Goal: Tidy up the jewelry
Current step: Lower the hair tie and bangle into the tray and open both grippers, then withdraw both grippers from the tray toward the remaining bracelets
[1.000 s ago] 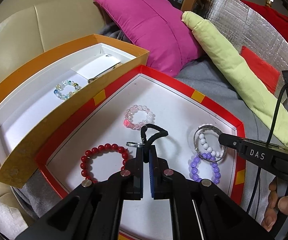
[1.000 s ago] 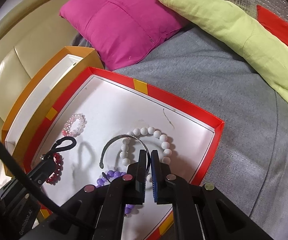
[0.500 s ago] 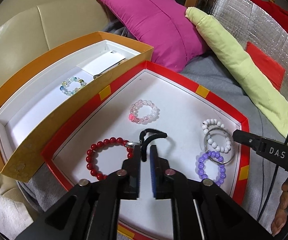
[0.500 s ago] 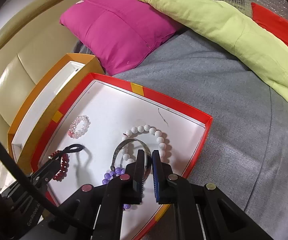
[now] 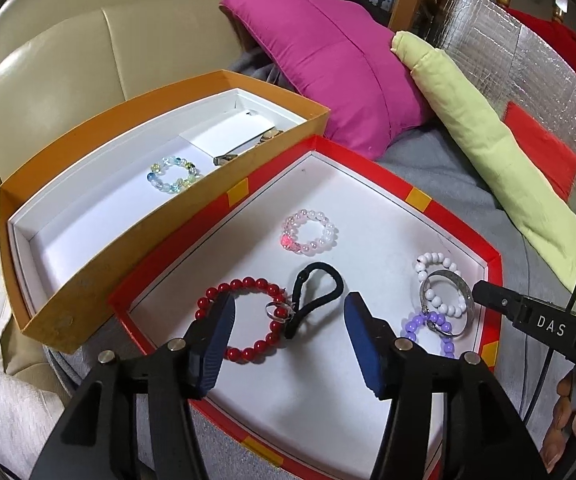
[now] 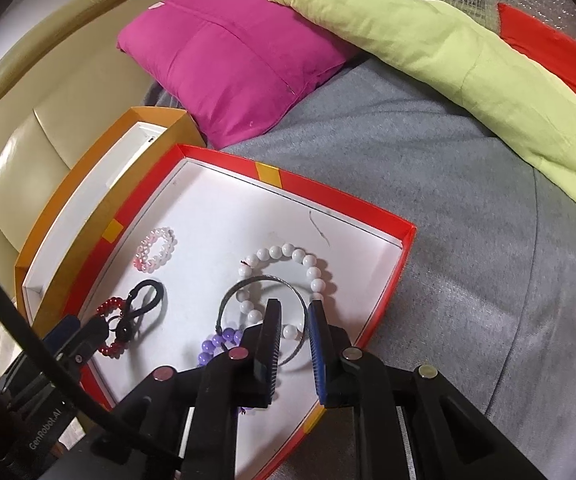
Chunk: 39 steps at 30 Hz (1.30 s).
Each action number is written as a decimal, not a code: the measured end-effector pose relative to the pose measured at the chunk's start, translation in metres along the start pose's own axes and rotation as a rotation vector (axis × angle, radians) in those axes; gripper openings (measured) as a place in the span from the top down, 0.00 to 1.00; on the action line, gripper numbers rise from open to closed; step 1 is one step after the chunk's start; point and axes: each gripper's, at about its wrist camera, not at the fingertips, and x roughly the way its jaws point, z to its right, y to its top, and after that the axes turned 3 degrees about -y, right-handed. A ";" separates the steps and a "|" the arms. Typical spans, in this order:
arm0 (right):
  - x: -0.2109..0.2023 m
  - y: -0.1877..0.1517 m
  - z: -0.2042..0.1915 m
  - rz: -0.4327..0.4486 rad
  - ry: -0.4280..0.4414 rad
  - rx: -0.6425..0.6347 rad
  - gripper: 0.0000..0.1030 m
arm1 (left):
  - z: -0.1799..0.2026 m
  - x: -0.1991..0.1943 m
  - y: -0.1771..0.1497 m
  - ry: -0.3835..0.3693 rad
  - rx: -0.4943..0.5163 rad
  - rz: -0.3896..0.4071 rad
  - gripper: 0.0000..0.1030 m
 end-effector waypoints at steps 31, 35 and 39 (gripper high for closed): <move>-0.059 -0.035 0.062 0.132 0.015 0.124 0.26 | 0.054 -0.041 -0.014 -0.053 0.052 0.042 0.34; -0.080 -0.068 0.121 0.155 -0.021 0.208 0.26 | 0.105 -0.048 -0.036 -0.109 0.147 0.033 0.33; -0.092 -0.111 0.194 0.143 -0.067 0.340 0.27 | 0.168 -0.043 -0.070 -0.174 0.267 -0.011 0.32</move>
